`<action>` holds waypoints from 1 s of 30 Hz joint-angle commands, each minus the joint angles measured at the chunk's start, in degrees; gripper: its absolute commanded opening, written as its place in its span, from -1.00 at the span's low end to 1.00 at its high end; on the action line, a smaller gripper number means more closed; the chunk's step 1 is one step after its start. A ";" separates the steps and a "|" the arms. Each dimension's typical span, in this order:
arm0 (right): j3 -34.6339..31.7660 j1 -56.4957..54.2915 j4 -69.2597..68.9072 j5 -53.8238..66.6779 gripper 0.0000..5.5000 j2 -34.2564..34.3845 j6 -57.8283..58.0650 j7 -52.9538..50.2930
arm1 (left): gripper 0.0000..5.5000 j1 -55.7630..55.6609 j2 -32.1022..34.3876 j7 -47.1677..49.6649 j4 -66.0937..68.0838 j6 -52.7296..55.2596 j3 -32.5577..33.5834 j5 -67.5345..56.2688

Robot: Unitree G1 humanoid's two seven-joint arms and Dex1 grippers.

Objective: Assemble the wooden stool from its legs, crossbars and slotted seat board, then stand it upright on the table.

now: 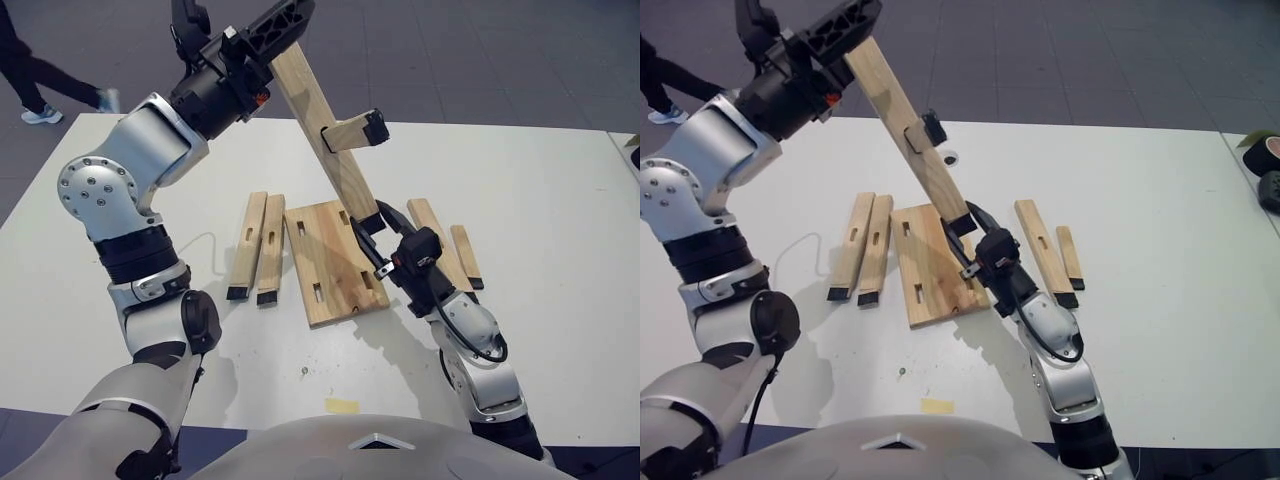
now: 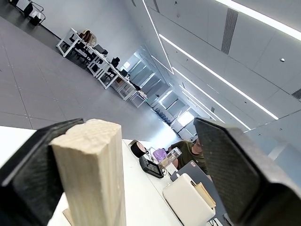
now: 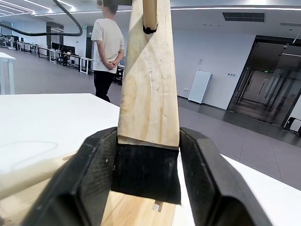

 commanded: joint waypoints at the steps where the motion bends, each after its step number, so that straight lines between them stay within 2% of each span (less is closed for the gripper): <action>1: -1.00 -0.60 0.34 0.03 -0.26 1.13 0.04 -1.69 | 0.29 0.05 2.09 -1.08 -0.79 1.41 -1.70 -0.96; 6: -0.42 -0.72 0.50 0.00 -0.26 1.63 0.19 -2.08 | -0.05 0.81 2.79 -2.06 -2.01 1.67 -4.43 0.29; 13: -1.19 0.09 0.26 0.85 -0.26 1.29 0.93 -2.26 | -0.54 0.58 -0.21 -1.45 -3.26 -0.97 -6.80 0.34; 22: -1.36 -0.91 1.85 1.73 -0.26 2.14 1.72 -2.71 | -0.57 0.48 1.37 -5.69 -5.35 -1.47 -8.18 0.48; 23: -1.64 -1.07 2.12 2.20 -0.12 2.58 2.23 -2.98 | -0.57 0.21 1.72 -6.47 -5.48 -2.53 -8.13 1.64; 30: -2.98 -1.77 4.04 2.00 0.26 2.57 4.61 -3.38 | -0.62 -2.38 1.70 -7.01 -2.31 -13.09 -5.38 10.79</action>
